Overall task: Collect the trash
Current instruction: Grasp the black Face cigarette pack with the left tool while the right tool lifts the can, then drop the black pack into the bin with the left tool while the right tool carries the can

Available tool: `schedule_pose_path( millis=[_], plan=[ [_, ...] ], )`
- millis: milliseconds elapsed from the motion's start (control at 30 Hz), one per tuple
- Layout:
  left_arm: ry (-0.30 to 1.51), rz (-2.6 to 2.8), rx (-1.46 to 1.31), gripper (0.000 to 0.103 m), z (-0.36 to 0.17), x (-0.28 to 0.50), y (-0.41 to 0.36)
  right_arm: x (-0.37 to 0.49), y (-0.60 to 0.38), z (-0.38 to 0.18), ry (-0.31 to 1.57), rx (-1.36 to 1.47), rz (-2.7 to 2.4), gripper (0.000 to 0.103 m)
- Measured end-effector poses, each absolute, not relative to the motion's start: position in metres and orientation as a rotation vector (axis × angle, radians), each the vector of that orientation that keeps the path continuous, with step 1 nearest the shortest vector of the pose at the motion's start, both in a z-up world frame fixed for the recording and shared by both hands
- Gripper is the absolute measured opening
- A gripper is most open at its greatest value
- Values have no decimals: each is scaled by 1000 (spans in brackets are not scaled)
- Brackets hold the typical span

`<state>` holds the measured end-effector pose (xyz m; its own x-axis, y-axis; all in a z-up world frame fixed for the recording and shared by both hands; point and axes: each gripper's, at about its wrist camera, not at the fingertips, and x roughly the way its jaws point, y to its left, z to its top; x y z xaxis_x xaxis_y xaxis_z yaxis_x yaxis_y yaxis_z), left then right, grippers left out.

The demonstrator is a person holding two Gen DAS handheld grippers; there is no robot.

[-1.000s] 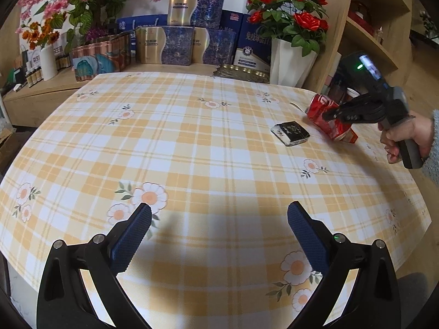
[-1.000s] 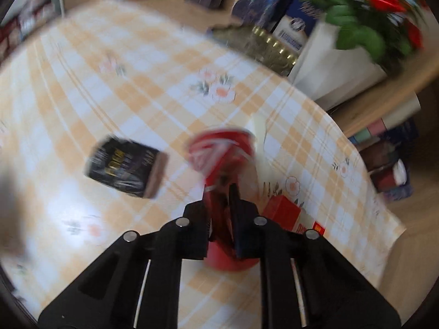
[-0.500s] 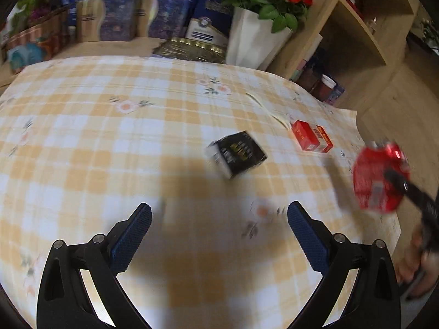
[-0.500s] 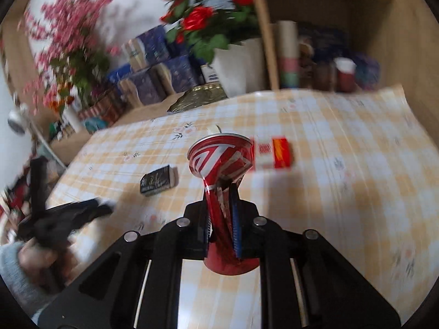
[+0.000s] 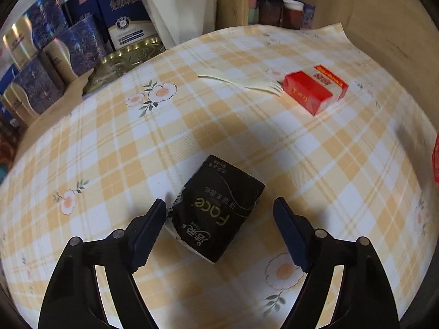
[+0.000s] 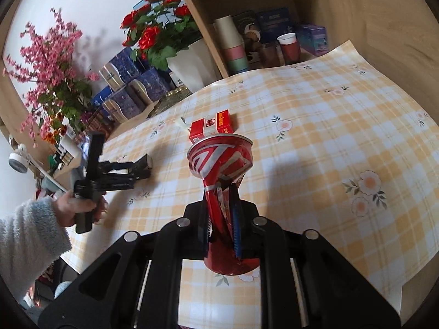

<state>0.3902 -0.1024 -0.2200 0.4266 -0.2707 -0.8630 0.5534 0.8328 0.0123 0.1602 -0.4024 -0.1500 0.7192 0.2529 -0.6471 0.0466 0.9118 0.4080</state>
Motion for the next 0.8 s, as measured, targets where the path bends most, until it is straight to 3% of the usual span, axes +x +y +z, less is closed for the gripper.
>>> schedule_pose_path(
  millis=[33, 100, 267, 500, 800],
  plan=[
    [1009, -516, 300, 70, -219, 391, -99, 159, -402, -149, 764, 416, 118, 16],
    [1013, -492, 284, 52, -217, 389, -94, 157, -401, -149, 763, 424, 123, 16],
    [1052, -507, 255, 36, -208, 369, -87, 149, -394, -149, 771, 439, 143, 16],
    [1033, -560, 124, 35, -189, 299, -71, 122, -375, -136, 759, 424, 180, 16],
    [971, -729, -70, 35, -167, 138, -51, 74, -352, -131, 774, 412, 219, 16]
  ],
)
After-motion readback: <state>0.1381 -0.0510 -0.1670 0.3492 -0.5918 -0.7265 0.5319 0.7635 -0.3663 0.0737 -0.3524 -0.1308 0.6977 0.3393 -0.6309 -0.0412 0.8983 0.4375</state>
